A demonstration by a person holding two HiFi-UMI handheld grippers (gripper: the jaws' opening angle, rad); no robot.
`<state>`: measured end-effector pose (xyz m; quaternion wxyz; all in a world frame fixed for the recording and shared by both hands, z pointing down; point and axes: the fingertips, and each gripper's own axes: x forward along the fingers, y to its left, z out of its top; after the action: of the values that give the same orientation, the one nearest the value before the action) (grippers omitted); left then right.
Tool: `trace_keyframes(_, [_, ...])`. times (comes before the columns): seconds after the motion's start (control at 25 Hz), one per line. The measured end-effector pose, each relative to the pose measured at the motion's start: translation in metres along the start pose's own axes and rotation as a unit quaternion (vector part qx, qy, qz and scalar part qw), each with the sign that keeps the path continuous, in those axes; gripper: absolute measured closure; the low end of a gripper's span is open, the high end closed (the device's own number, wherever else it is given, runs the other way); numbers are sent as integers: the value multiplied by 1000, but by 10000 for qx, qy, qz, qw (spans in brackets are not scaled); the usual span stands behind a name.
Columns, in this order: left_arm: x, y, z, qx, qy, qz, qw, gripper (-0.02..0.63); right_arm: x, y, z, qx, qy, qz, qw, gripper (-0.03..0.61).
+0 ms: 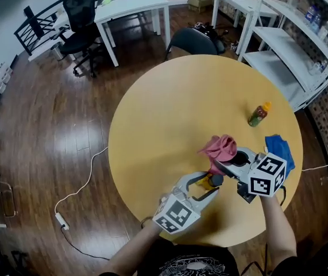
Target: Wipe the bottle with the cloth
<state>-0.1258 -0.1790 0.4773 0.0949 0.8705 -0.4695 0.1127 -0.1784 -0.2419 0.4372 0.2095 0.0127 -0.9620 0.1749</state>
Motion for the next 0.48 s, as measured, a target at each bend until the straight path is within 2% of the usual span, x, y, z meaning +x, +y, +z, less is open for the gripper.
trace_keyframes(0.2, [1,2,1,149,-1,-207,9997,402,-20,8,-4,187,-291,-539,9979,480])
trace_keyframes(0.48, [-2,0,2,251,-47,-374,9990,399,-25,16,-4,529,-568,-721,9944,481])
